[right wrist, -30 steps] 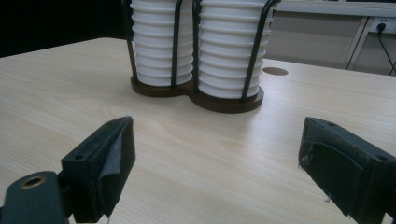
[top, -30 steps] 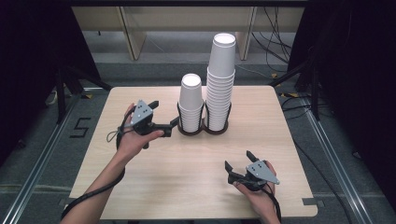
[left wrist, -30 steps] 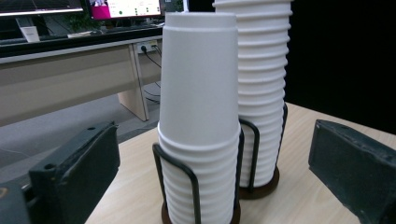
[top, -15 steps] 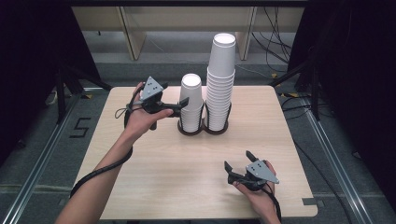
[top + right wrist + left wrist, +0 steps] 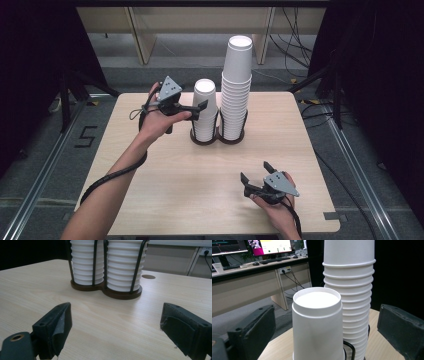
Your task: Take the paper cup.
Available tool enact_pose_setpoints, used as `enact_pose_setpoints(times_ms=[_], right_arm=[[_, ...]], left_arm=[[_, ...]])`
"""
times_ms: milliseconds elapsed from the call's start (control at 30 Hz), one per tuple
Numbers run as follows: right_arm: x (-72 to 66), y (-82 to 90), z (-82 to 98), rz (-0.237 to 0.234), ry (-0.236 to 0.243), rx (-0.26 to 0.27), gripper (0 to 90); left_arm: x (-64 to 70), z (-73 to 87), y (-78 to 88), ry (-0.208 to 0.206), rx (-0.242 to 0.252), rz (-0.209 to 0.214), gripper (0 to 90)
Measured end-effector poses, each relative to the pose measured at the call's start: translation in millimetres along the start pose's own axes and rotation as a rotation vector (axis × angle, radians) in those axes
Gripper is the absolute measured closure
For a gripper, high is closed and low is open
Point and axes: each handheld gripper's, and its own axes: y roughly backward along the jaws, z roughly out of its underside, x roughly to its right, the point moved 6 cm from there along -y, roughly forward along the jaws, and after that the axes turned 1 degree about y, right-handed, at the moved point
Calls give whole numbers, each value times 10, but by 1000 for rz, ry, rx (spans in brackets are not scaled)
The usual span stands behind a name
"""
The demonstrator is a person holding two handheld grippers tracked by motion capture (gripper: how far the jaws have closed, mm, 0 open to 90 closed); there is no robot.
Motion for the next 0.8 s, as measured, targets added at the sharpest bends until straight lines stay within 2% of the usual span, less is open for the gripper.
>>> enact_pose_setpoints(times_ms=[67, 100, 400, 533, 567, 600, 633, 667, 767, 800], right_arm=[[12, 10, 10, 8, 16, -29, 112], [11, 3, 6, 11, 19, -18, 111], [20, -15, 9, -11, 20, -30, 101], [54, -23, -101, -12, 15, -15, 96], [115, -20, -263, 2, 24, 9, 96], [115, -20, -263, 2, 24, 9, 96], [153, -19, -368, 2, 19, 24, 96], [246, -27, -623, 17, 2, 69, 96], [412, -22, -1085, 43, 10, 109, 96], [412, -22, -1085, 43, 10, 109, 96]], left_arm=[[-8, -27, -34, -8, -6, 0, 16], [-3, -62, -77, -19, -16, 3, 16], [90, -234, -302, -63, -52, 31, 23], [160, -303, -407, -77, -68, 57, 29], [181, -314, -437, -80, -73, 64, 30], [197, -324, -466, -82, -78, 66, 30], [222, -334, -502, -82, -82, 81, 33], [240, -346, -530, -84, -85, 87, 39], [284, -372, -607, -90, -102, 100, 45], [296, -377, -631, -84, -103, 102, 45]])
